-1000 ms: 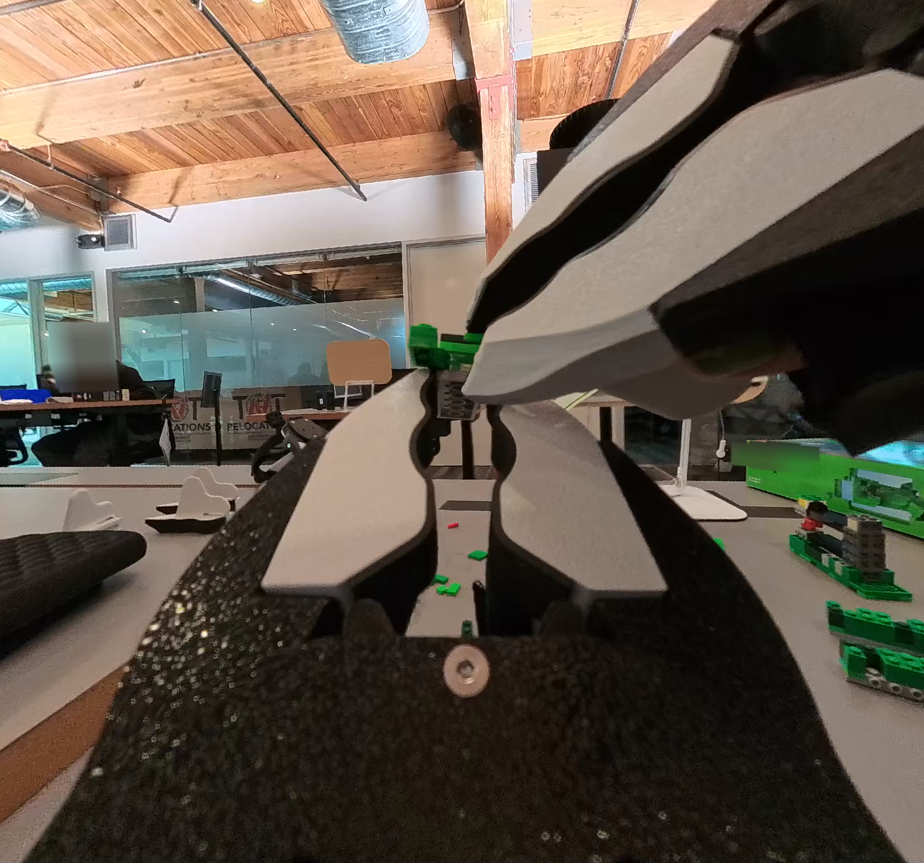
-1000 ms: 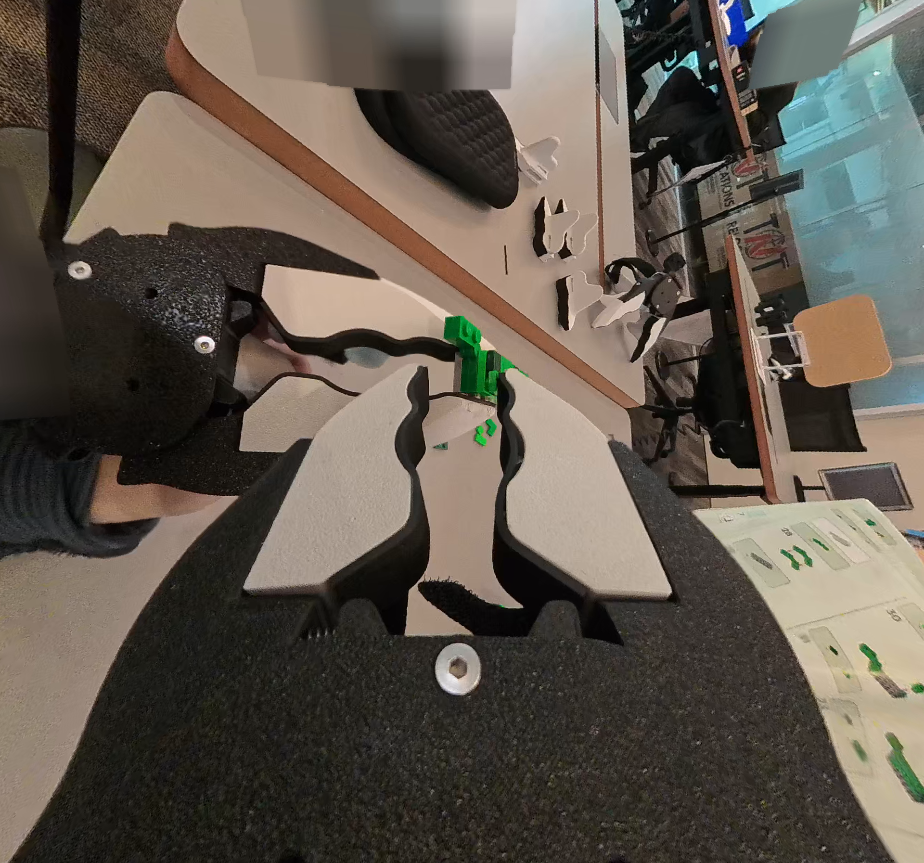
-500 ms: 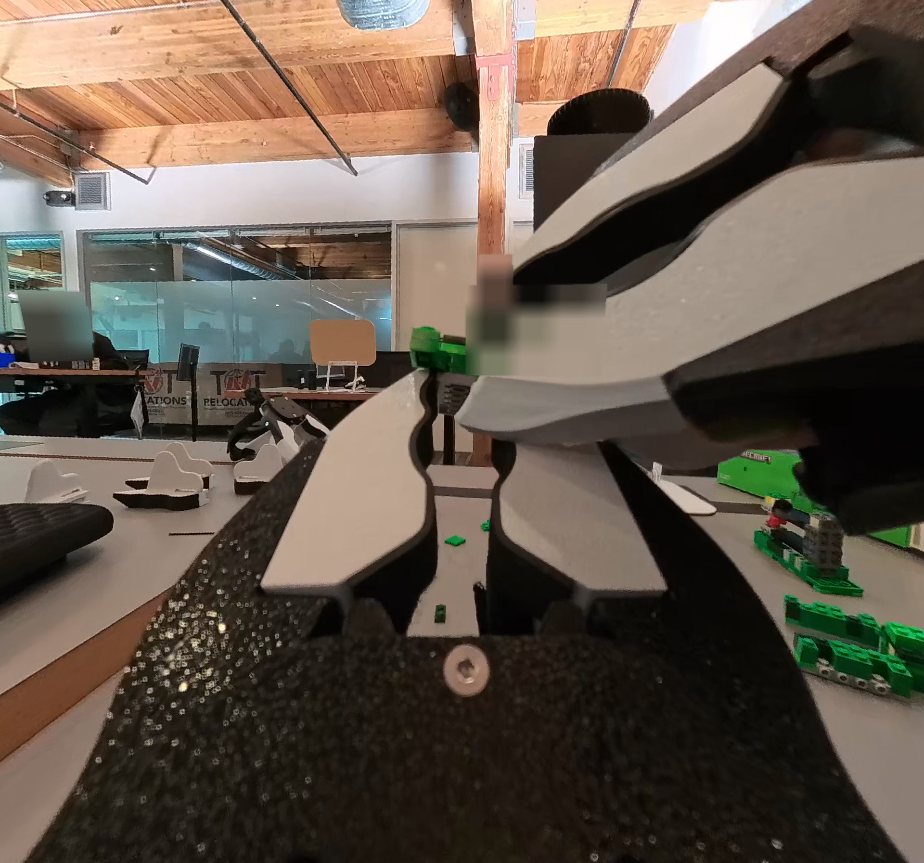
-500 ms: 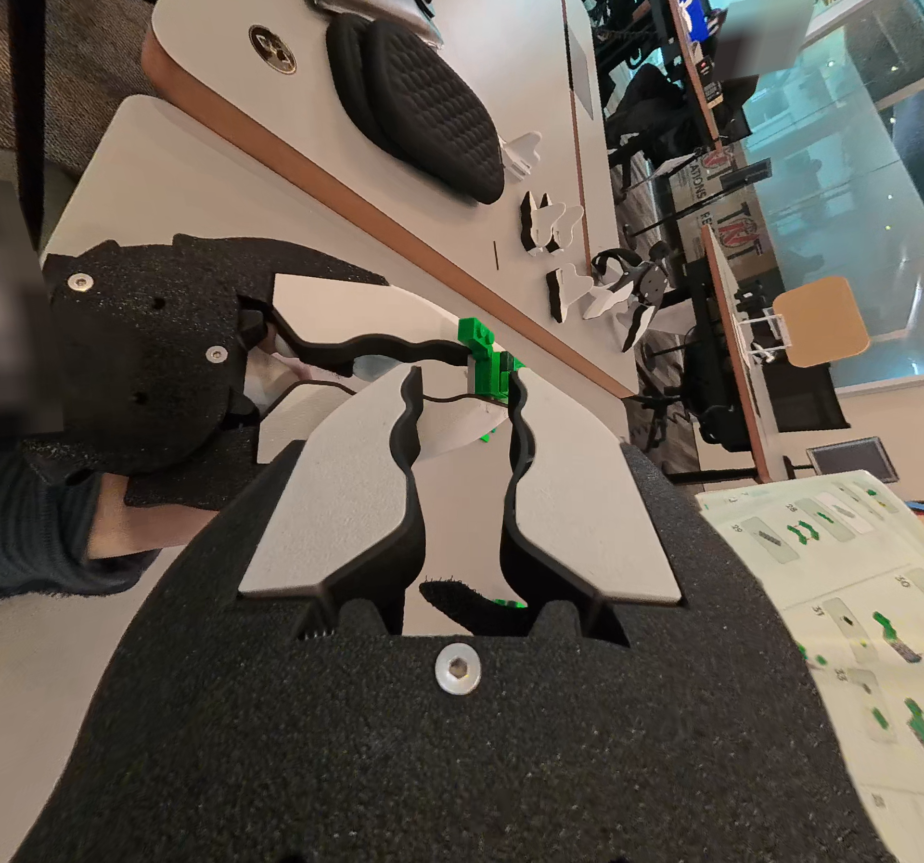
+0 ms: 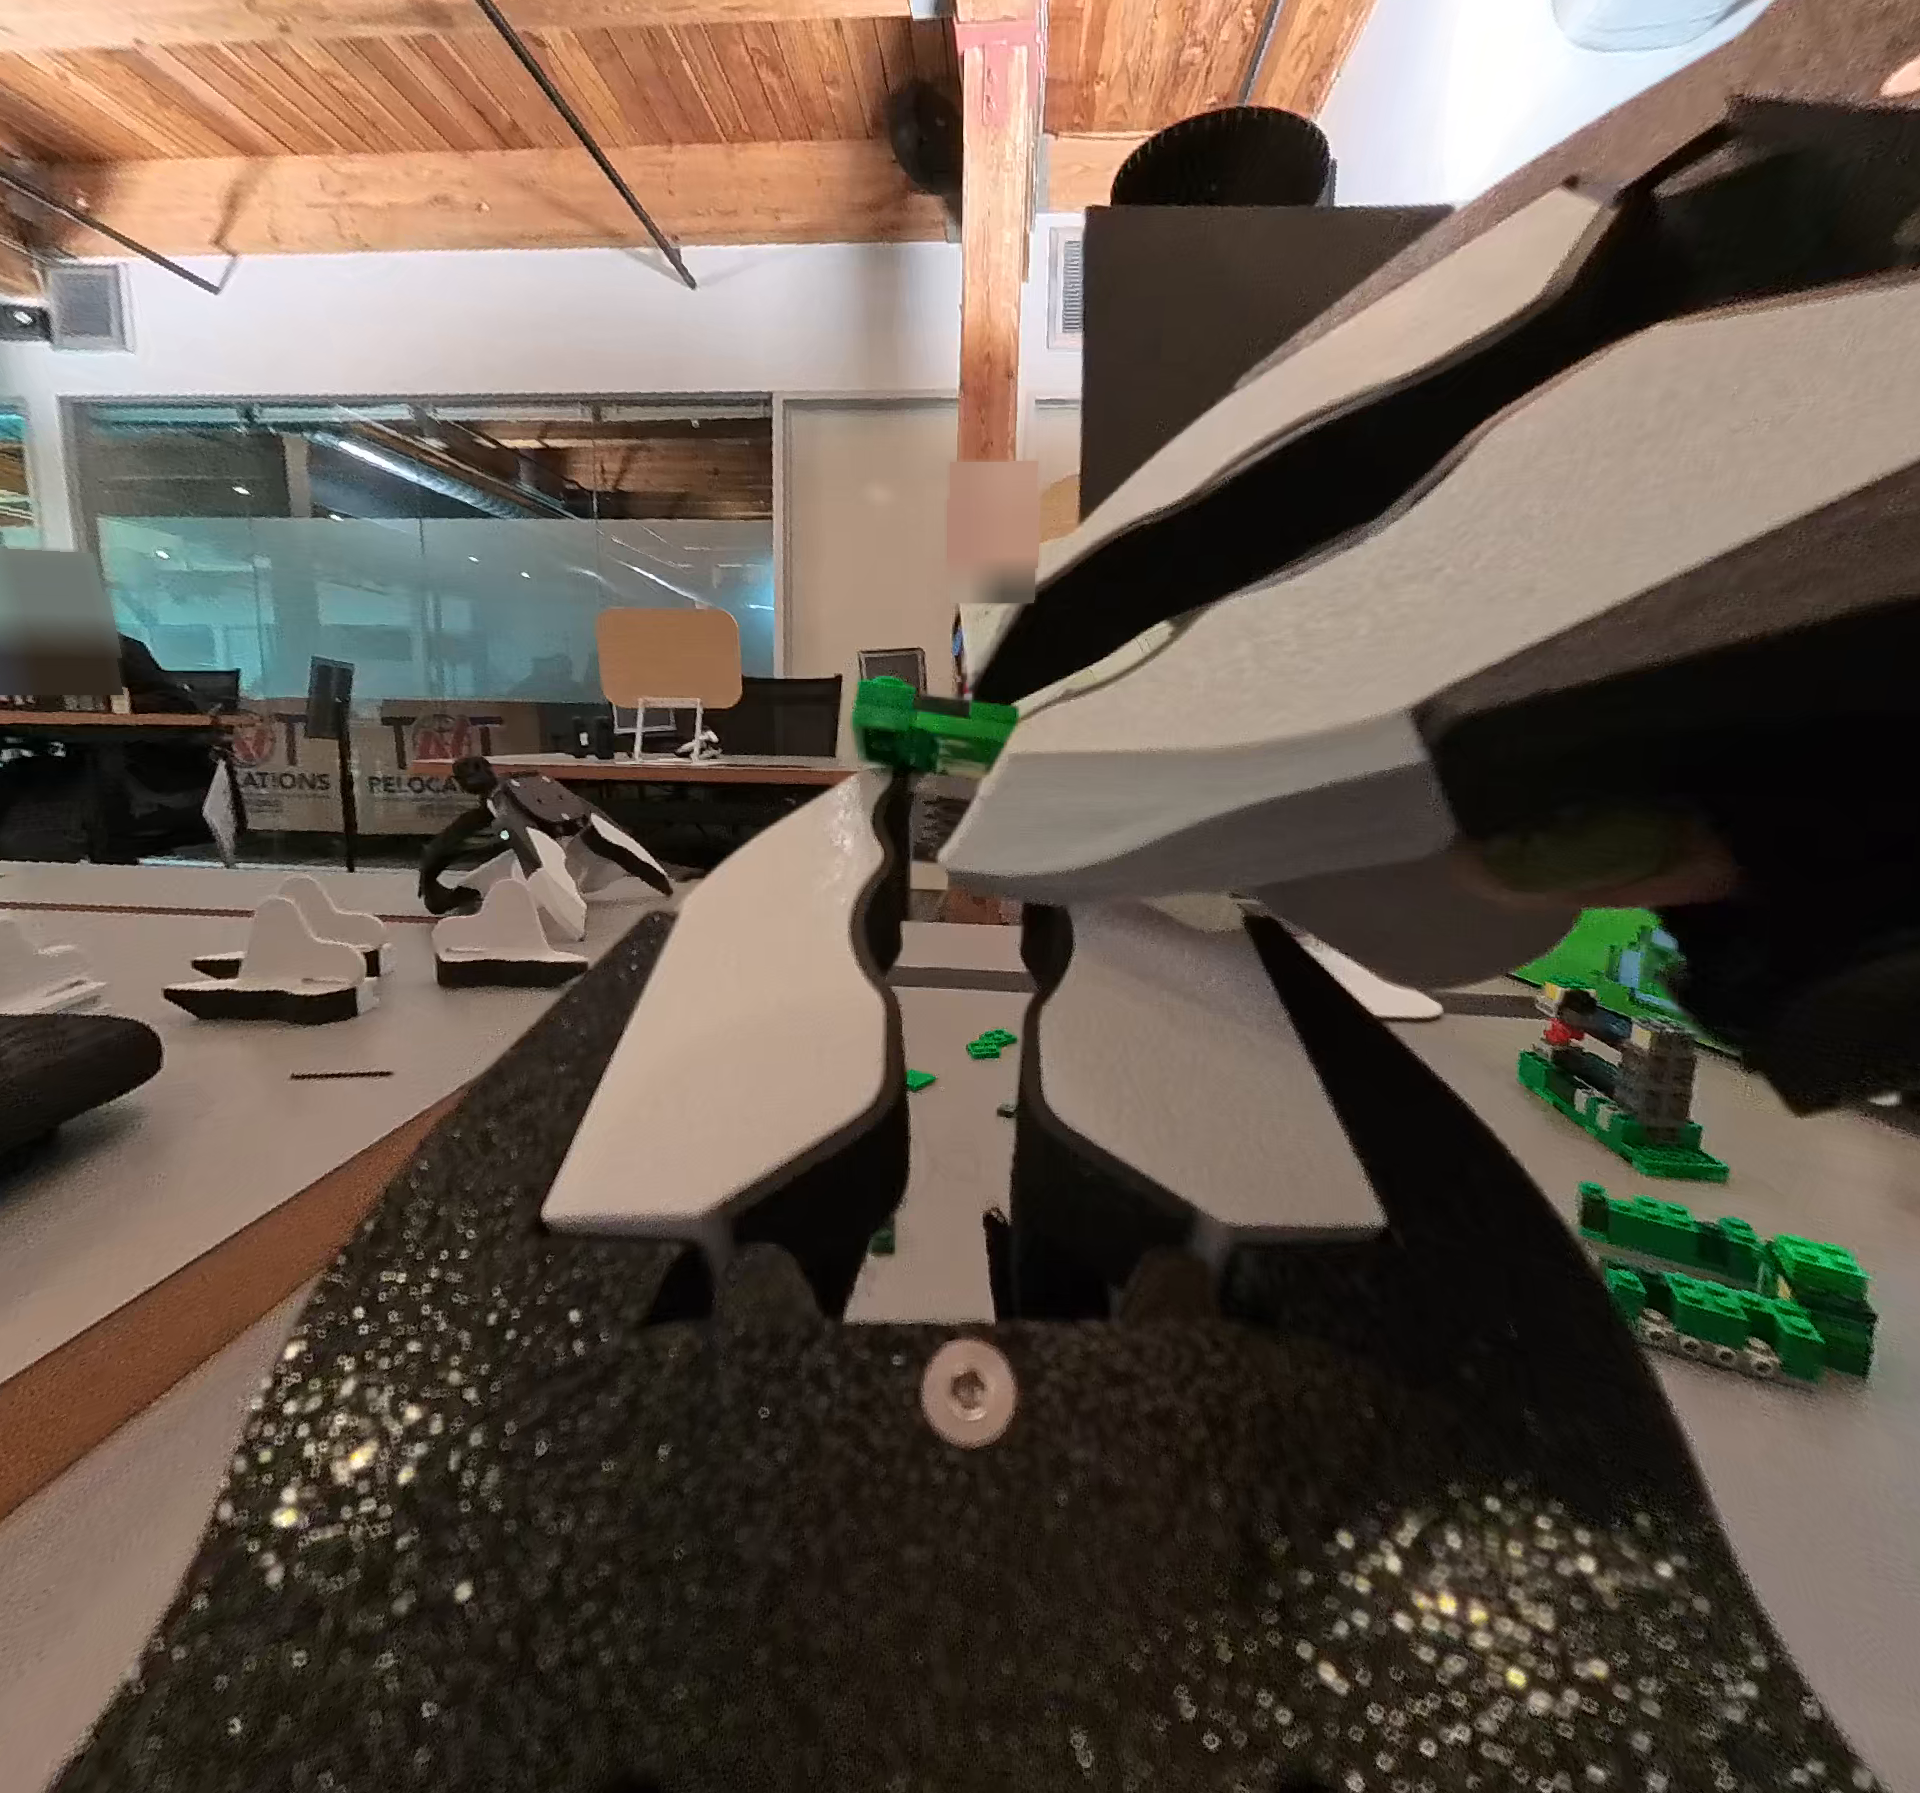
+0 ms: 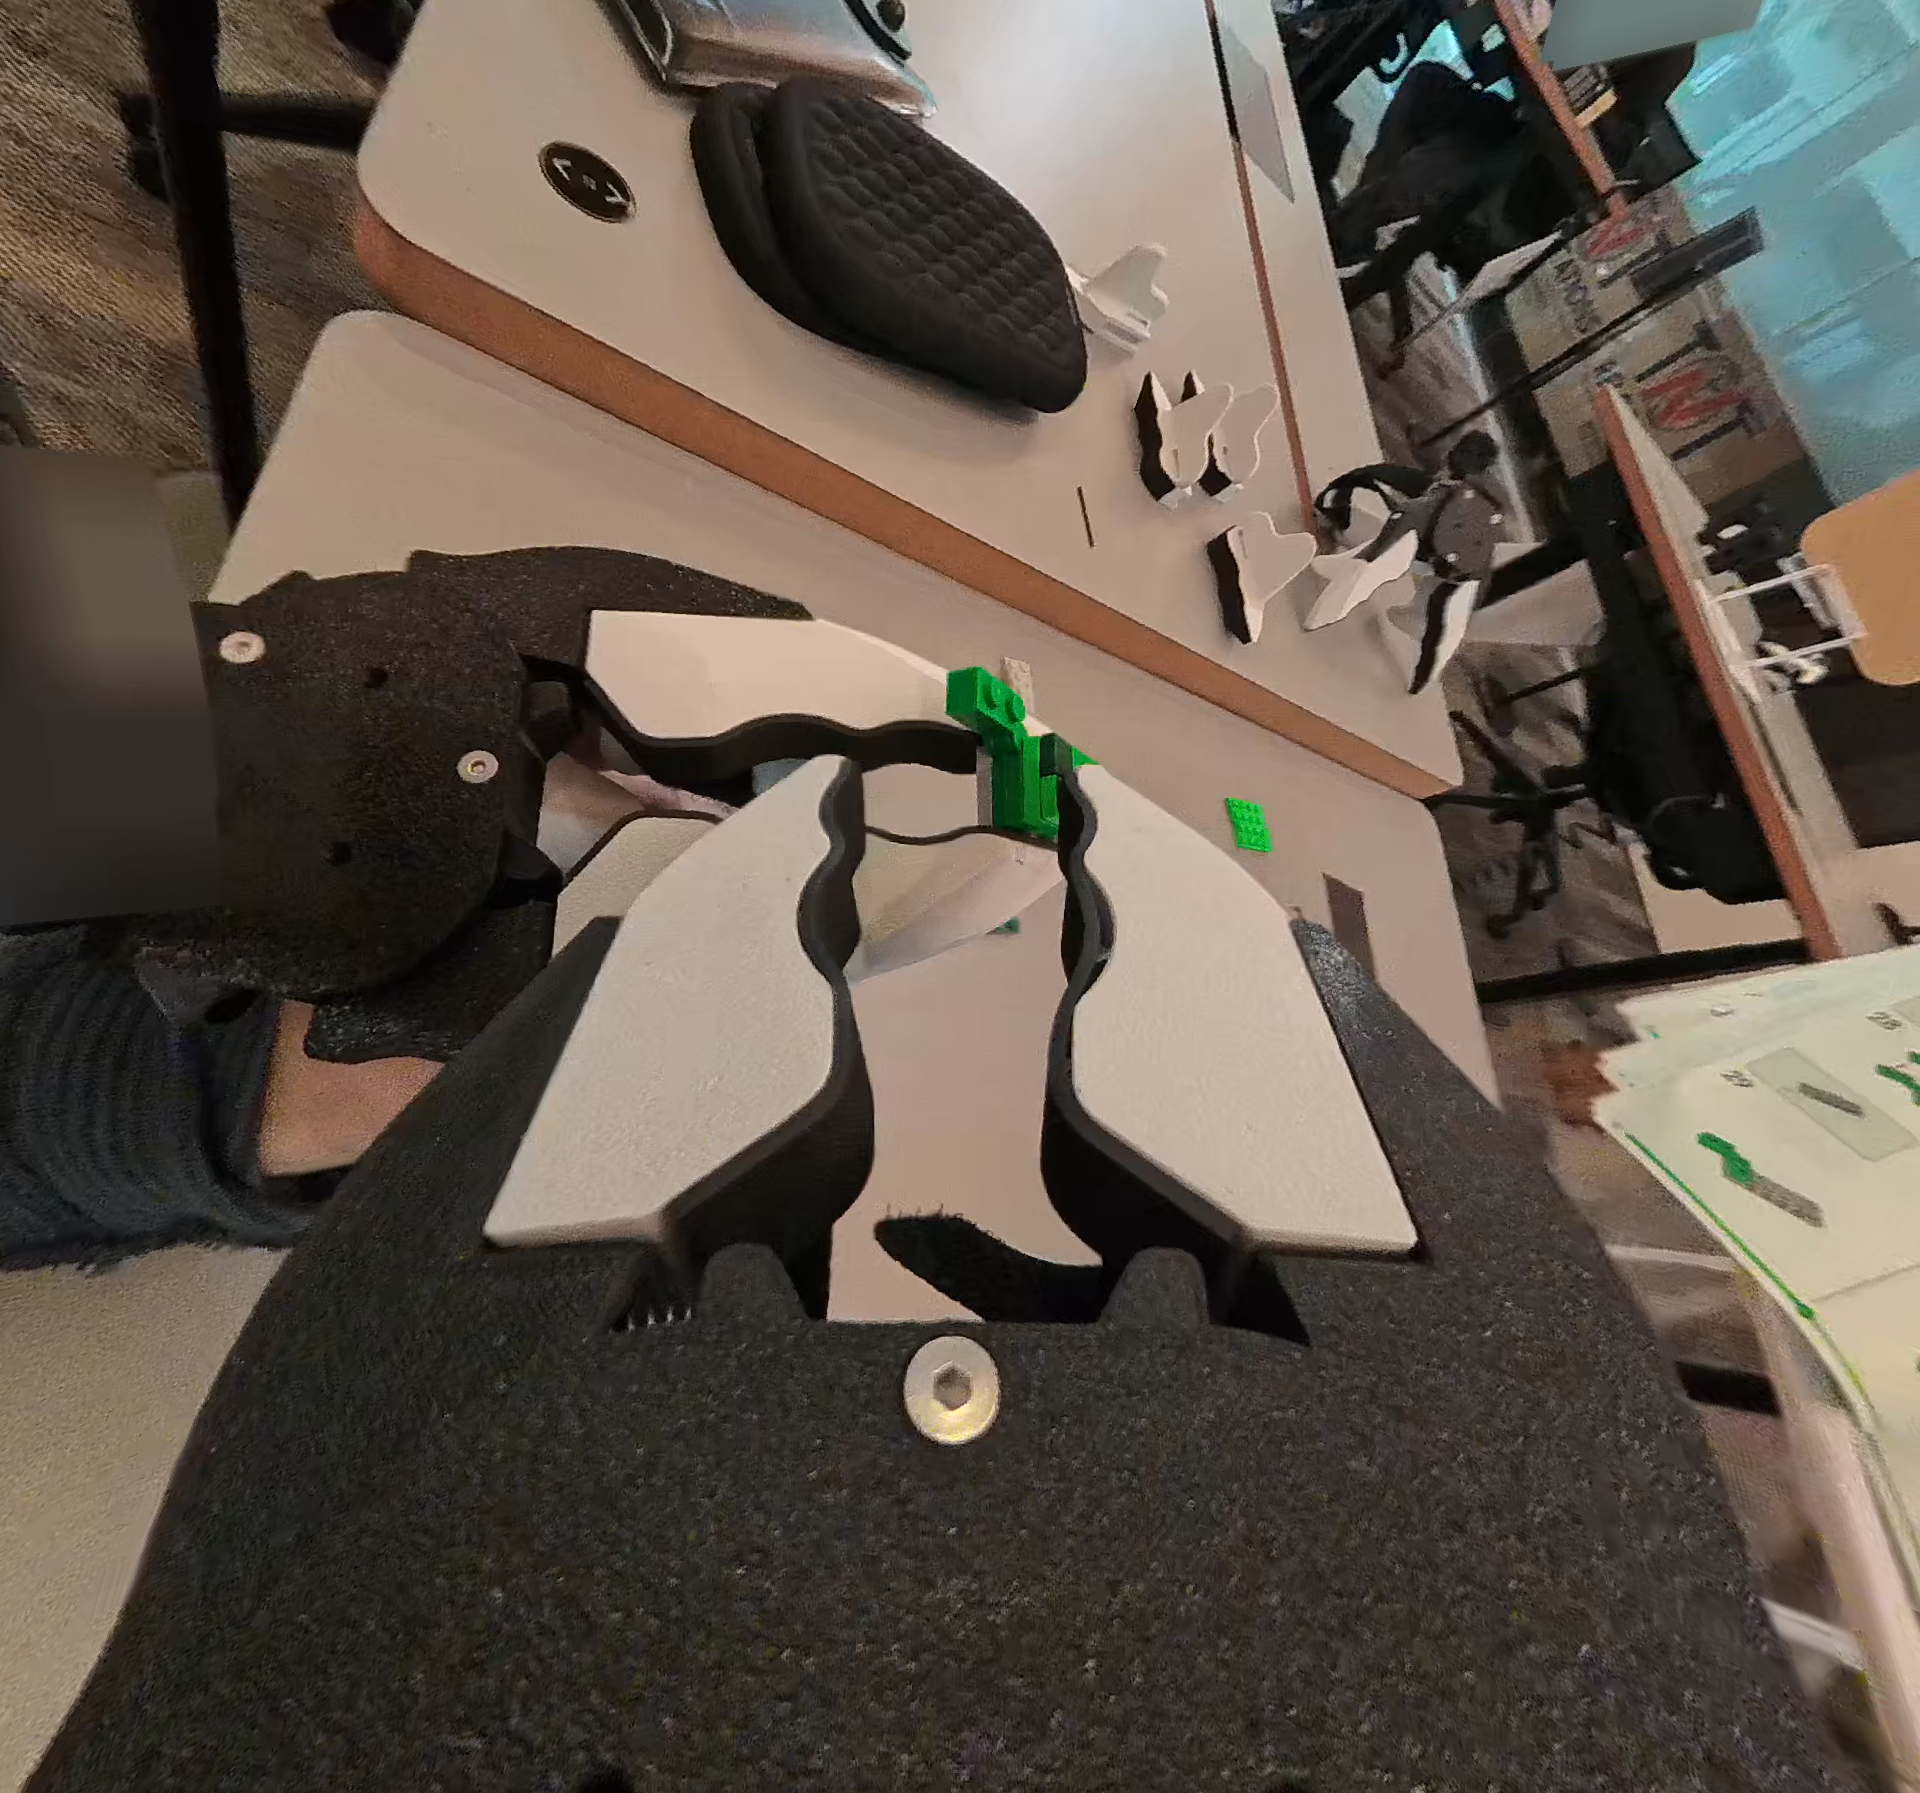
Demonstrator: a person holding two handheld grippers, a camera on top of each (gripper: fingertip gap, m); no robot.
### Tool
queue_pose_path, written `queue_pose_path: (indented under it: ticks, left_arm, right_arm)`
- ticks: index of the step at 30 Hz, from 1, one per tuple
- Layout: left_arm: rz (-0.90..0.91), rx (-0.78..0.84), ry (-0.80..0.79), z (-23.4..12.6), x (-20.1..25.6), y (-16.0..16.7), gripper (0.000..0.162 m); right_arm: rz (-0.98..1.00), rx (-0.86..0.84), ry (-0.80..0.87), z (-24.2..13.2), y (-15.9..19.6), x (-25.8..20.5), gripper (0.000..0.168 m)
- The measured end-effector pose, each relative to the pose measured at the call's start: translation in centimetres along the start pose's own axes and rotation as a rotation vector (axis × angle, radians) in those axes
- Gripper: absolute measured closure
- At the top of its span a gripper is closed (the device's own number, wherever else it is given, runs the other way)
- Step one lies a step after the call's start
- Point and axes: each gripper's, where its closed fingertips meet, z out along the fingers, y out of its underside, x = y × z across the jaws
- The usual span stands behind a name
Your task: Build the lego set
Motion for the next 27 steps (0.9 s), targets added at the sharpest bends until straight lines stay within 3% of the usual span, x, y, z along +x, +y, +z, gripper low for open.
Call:
queue_pose_path:
  ticks: [4,9,13,17,25,27]
  left_arm:
    - [0.055,0.043,0.037,0.0,0.4,-0.9,0.144]
    - [0.024,0.059,0.107,0.1,1.3,-0.7,0.144]
    - [-0.066,0.204,0.363,-0.7,3.7,-2.6,0.144]
    - [-0.235,0.290,0.623,-1.9,4.7,-4.0,0.144]
    - [-0.364,0.257,0.946,-3.8,7.1,-3.9,0.144]
    - [-0.390,0.254,0.992,-4.2,7.5,-4.0,0.144]
  right_arm:
    - [0.090,0.102,0.033,-0.7,-0.8,1.8,0.122]
    - [0.057,0.308,0.082,-3.9,-1.6,2.8,0.128]
    - [-0.112,0.366,0.144,-6.4,-0.7,2.1,0.128]
    - [-0.246,0.475,0.313,-9.6,1.4,2.1,0.136]
    - [-0.009,0.720,0.438,-11.6,5.7,0.2,0.136]
    - [0.022,0.708,0.425,-10.5,7.1,-0.1,0.131]
